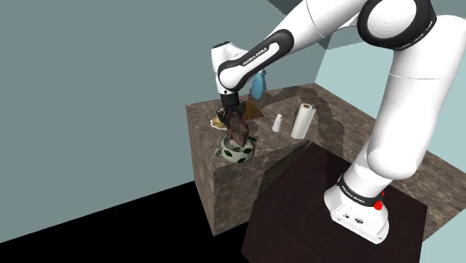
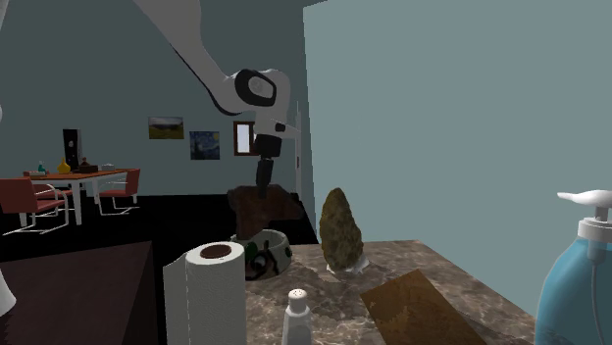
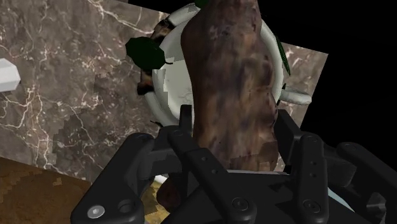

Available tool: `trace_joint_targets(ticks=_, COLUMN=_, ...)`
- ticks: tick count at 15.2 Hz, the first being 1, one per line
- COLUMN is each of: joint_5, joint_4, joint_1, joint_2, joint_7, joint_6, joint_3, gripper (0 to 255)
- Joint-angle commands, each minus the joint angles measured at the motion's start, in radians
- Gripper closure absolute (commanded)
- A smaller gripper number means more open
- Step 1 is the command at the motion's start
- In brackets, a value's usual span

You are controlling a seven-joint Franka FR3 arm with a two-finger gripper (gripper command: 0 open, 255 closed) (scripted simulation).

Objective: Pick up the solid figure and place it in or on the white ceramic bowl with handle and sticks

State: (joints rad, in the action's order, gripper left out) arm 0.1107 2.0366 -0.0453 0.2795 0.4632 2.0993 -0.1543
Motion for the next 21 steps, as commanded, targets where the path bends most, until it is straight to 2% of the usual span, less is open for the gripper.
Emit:
trace_joint_targets(ticks=1, joint_5=0.0, joint_4=-0.001, joint_1=0.0, joint_2=0.0, joint_7=0.0, joint_6=0.0, joint_3=0.0, gripper=255)
trace_joint_targets(ticks=3, joint_5=0.0, joint_4=-0.001, joint_1=0.0, joint_2=0.0, joint_7=0.0, joint_6=0.0, joint_3=0.0, gripper=255)
trace_joint_targets(ticks=4, joint_5=0.0, joint_4=-0.001, joint_1=0.0, joint_2=0.0, joint_7=0.0, joint_6=0.0, joint_3=0.0, gripper=0)
trace_joint_targets(ticks=9, joint_5=0.0, joint_4=-0.001, joint_1=0.0, joint_2=0.0, joint_7=0.0, joint_6=0.0, joint_3=0.0, gripper=0)
trace_joint_targets(ticks=13, joint_5=-0.013, joint_4=-0.083, joint_1=-0.002, joint_2=-0.04, joint_7=-0.009, joint_6=-0.12, joint_3=-0.006, gripper=0)
trace_joint_targets(ticks=21, joint_5=-0.013, joint_4=-0.083, joint_1=-0.002, joint_2=-0.04, joint_7=-0.009, joint_6=-0.12, joint_3=-0.006, gripper=0)
